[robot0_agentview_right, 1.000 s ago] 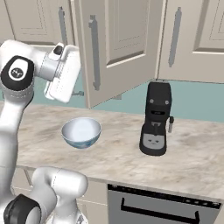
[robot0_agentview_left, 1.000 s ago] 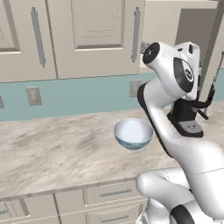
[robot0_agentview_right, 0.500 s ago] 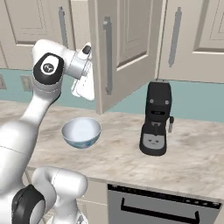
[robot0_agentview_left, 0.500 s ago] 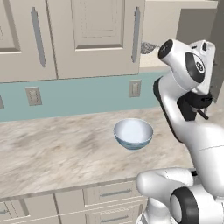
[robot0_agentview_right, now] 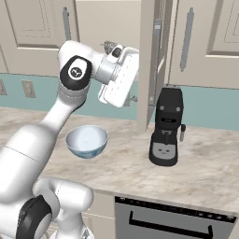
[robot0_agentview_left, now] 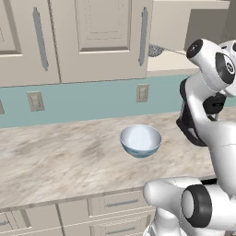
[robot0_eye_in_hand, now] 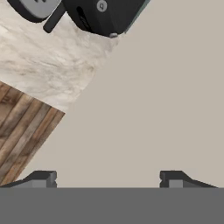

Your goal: Open the cabinet and setup a tea strainer by placing it in the bowl upright.

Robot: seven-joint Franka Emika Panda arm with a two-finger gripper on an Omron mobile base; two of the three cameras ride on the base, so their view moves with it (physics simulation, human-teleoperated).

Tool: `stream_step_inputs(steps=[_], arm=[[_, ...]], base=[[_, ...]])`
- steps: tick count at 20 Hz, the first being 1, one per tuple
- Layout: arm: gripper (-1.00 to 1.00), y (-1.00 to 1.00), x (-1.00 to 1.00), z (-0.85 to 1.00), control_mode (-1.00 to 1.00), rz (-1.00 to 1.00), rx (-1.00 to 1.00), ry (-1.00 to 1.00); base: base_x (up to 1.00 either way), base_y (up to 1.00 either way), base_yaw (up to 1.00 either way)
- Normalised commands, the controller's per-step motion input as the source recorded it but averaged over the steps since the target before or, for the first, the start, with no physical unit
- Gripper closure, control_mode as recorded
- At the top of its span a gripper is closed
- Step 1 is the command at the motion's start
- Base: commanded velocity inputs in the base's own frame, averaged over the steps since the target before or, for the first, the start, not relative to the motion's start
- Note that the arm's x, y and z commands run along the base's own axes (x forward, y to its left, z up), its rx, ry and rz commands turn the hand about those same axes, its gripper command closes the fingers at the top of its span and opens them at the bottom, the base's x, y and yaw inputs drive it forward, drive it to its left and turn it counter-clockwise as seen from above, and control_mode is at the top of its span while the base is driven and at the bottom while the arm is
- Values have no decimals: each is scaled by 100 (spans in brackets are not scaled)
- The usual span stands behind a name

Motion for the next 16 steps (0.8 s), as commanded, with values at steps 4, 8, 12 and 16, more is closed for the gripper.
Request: stream_step_inputs(steps=[4, 8, 12, 16], arm=[[-100, -2, 0, 0, -100, 1, 0, -1], [-100, 32, 5, -2, -100, 0, 0, 0], [-100, 99, 0, -2, -100, -1, -4, -2], [-100, 100, 0, -18, -100, -1, 7, -3]], base=[[0, 0, 0], [0, 0, 0], [0, 0, 0], [0, 0, 0]])
